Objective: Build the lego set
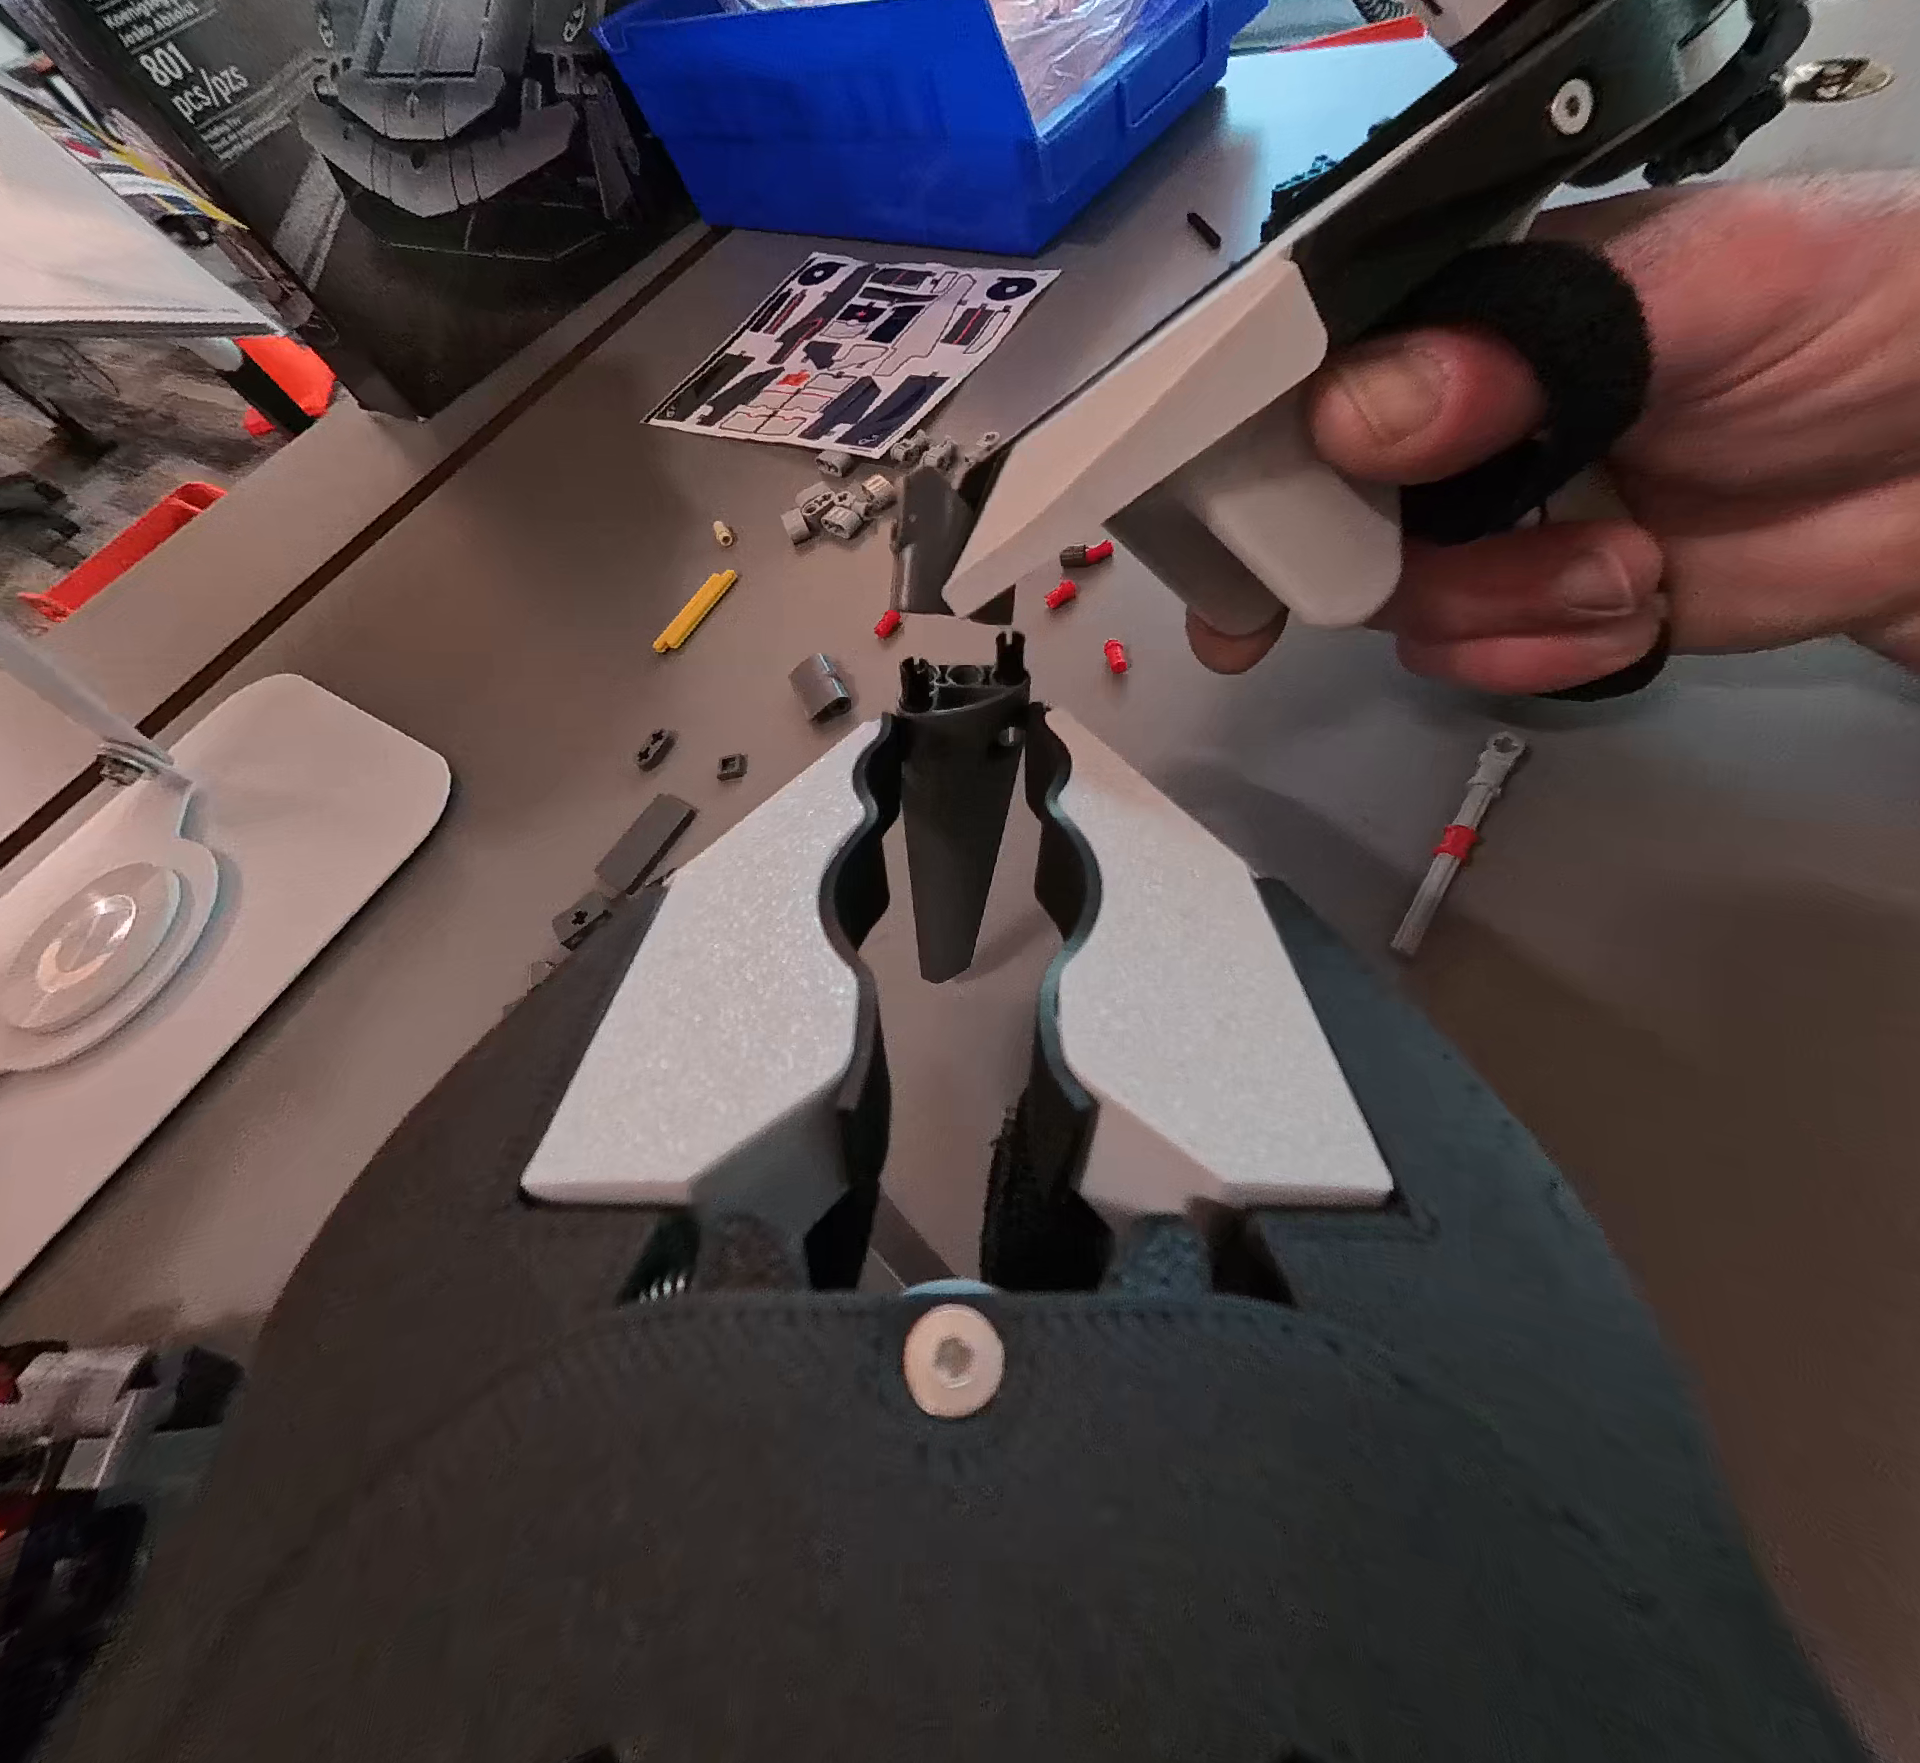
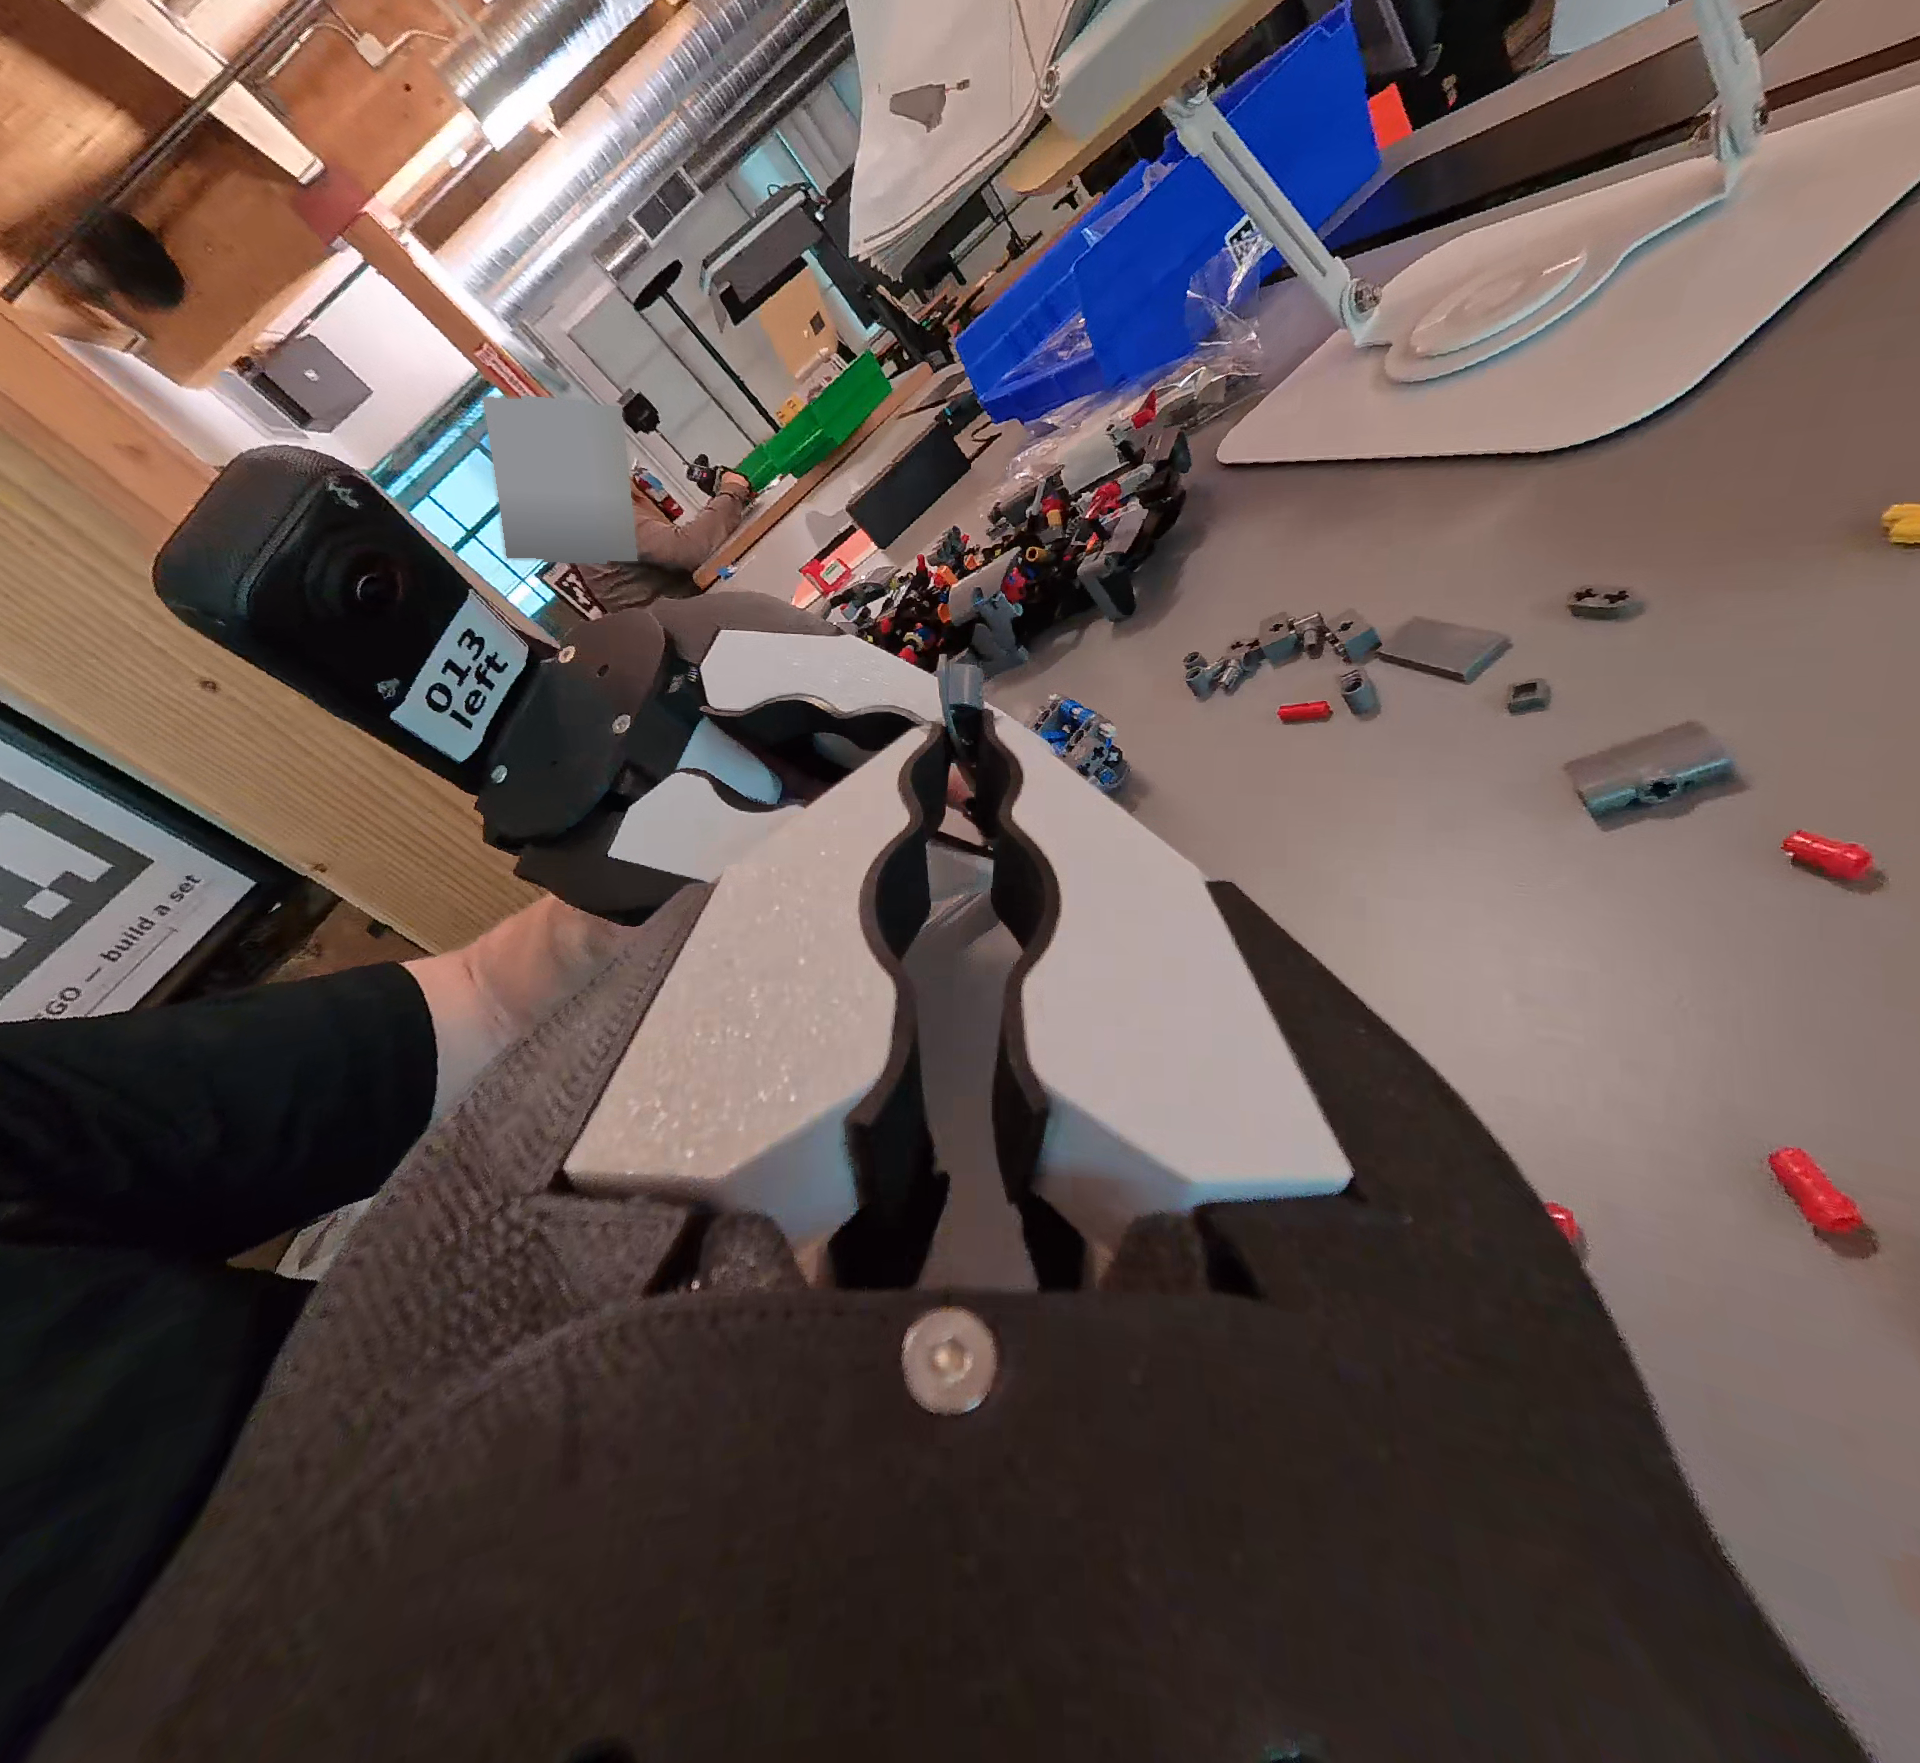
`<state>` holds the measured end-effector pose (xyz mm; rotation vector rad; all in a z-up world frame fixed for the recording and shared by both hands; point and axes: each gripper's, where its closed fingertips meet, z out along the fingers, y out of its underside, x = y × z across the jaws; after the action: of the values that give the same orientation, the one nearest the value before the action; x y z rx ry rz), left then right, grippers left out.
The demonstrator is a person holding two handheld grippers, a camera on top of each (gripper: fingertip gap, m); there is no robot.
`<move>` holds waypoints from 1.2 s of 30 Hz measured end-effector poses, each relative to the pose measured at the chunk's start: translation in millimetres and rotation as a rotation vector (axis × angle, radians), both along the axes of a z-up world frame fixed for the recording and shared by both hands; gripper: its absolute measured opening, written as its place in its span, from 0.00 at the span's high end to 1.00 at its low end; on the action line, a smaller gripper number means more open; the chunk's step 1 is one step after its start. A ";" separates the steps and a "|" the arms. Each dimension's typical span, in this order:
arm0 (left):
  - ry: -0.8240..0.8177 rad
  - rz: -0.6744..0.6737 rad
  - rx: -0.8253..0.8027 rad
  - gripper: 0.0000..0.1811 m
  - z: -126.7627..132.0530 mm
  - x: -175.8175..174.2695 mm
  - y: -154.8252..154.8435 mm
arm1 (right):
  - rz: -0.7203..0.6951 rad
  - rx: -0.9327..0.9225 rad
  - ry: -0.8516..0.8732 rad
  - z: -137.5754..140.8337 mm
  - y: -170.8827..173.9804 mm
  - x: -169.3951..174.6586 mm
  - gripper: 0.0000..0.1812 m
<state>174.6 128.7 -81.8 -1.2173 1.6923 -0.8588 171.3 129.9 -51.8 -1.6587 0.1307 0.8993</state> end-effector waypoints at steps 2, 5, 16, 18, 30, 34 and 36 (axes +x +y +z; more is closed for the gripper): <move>0.001 0.002 0.011 0.88 -0.2 0.5 -0.5 | 0.000 0.001 -0.003 1.3 0.0 -1.2 0.99; 0.003 0.015 0.038 0.88 -1.1 0.8 1.2 | -0.013 -0.008 -0.036 -0.1 0.8 -3.5 0.99; -0.009 -0.018 -0.101 0.88 4.3 1.9 -0.7 | -0.106 0.001 -0.200 7.9 -6.5 -0.4 0.99; -0.008 -0.011 -0.194 0.88 5.5 1.5 5.7 | -0.120 -0.012 -0.248 7.1 -7.2 1.4 0.99; 0.130 -0.040 -0.049 0.89 -1.0 -8.7 23.5 | 0.057 -0.319 -0.679 -68.0 -24.8 -8.4 0.98; 0.165 -0.037 0.041 0.89 -7.2 -12.2 25.5 | 0.032 -0.265 -1.188 -74.9 -24.2 -6.7 0.98; 0.178 -0.044 0.058 0.89 -11.2 -14.2 23.8 | 0.027 -0.273 -1.363 -82.3 -23.8 -6.4 0.98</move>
<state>160.4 152.5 -92.9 -1.2515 1.8792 -0.7410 164.9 106.1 -134.1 -2.1915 -0.7235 -0.3813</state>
